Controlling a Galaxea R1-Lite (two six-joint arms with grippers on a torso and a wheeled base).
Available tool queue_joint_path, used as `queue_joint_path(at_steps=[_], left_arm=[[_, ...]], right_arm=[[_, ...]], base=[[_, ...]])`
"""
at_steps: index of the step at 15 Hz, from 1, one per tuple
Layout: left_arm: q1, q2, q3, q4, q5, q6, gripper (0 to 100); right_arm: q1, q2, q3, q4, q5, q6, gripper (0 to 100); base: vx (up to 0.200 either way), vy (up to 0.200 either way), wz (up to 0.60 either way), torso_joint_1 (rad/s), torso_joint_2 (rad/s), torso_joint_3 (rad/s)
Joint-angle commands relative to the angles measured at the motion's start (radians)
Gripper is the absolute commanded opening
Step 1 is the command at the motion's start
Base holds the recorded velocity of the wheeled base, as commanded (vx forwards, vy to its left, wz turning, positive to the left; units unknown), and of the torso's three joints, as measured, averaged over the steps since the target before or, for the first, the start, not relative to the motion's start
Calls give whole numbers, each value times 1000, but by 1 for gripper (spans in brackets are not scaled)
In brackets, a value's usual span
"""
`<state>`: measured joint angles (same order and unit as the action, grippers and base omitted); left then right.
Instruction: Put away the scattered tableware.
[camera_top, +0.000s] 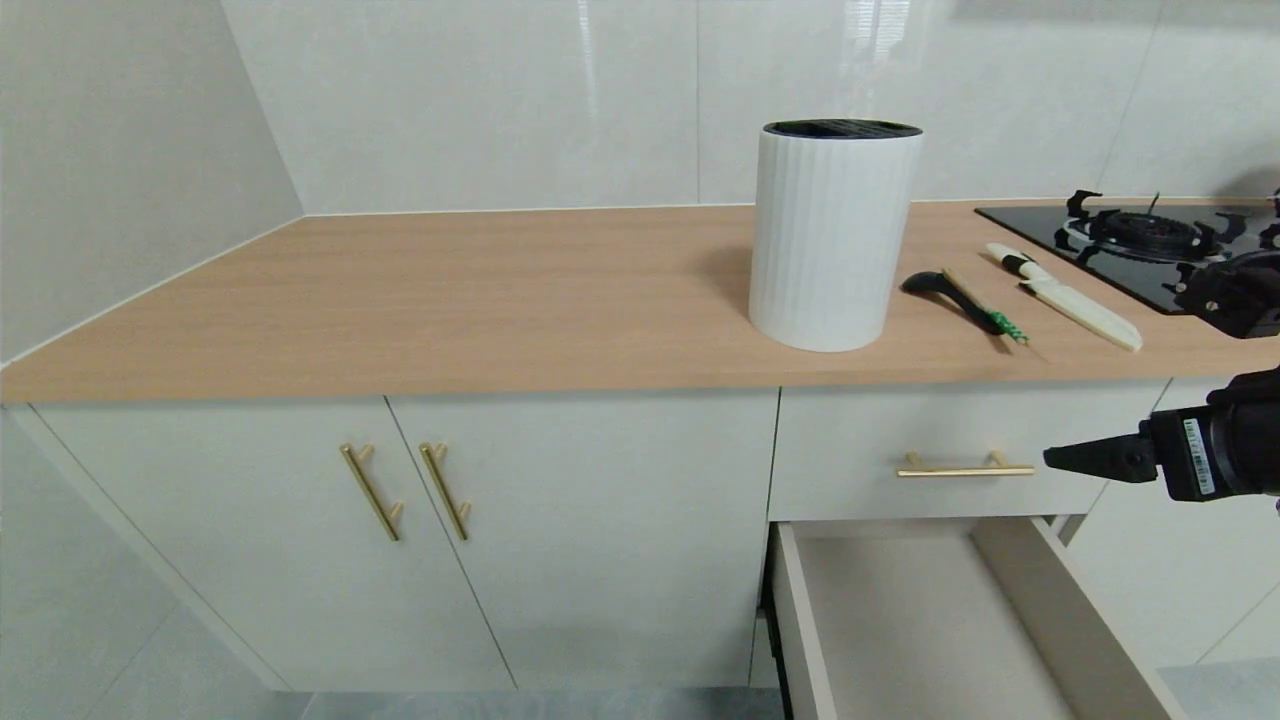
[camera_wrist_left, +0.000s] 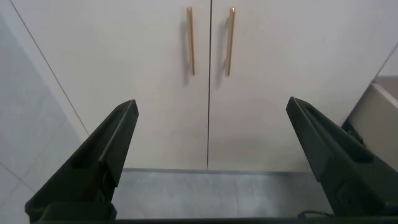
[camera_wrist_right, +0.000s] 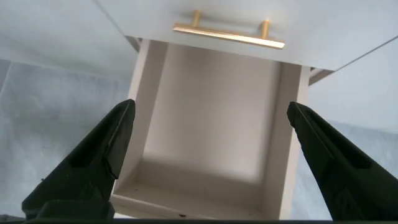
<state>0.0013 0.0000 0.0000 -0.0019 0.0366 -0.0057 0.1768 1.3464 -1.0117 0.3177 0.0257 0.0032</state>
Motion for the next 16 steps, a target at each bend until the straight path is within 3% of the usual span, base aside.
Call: queue_joint_path(at_steps=[1,6,8,12,16], left_arm=[[0,2,0,-1,0,0,100],[0,2,0,-1,0,0,100],[0,2,0,-1,0,0,100],[0,2,0,-1,0,0,100],[0,2,0,-1,0,0,100]], right_arm=[[1,10,-1,0,0,0,100],[1,10,-4,-5,0,0,100],[1,39,-21,-77,-4,-12,100],[-5,312,-252,-94,-181,3,100],[-30,408,-312,-94,-176,61,100]], base=[[0,0,0,246,-466,-281],[0,0,0,217,-484,-273],[0,0,0,97,-222,-119],[0,0,0,17,-33,-16],[0,0,0,0,0,0]])
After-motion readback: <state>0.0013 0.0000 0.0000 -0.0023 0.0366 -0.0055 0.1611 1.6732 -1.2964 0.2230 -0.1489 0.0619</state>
